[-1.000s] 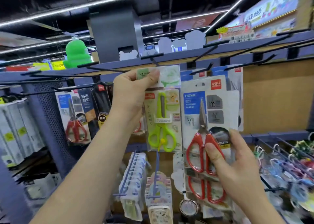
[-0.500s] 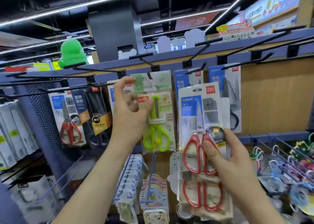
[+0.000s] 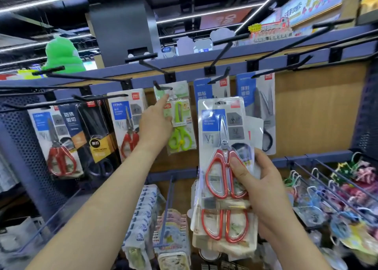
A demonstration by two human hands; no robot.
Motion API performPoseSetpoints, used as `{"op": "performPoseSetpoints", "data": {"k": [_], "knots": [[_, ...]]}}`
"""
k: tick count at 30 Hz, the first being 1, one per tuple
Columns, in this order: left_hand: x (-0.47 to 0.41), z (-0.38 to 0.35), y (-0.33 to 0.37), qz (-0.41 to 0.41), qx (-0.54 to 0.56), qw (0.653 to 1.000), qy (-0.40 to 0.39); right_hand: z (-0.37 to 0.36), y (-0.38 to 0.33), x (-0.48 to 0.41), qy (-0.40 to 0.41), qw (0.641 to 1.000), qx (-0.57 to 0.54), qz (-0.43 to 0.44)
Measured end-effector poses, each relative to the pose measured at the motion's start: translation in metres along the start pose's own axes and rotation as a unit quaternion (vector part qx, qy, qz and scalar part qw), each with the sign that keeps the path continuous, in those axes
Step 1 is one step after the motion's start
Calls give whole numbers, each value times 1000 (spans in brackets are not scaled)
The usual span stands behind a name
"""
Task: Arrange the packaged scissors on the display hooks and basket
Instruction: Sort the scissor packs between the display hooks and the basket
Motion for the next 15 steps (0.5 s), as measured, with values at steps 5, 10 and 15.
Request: {"op": "performPoseSetpoints", "data": {"k": [5,10,15], "knots": [[69,33,22,47,159,986,-25,0,1,3,2,1000,-14,10],[123,21,37,190,407,884,-127,-10,1,14,-4,1000,-25,17],[130,29,25,237,436,867,-50,-8,13,22,4,991,-108,-82]]}}
Point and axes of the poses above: each hand's wrist, its own x-axis away from the middle knuckle, its own z-axis out of the back of the hand, y = z × x, the point moved 5 cm from there along -x, towards the middle knuckle, and after that the axes turned 10 degrees about y, right-handed, at the moved point
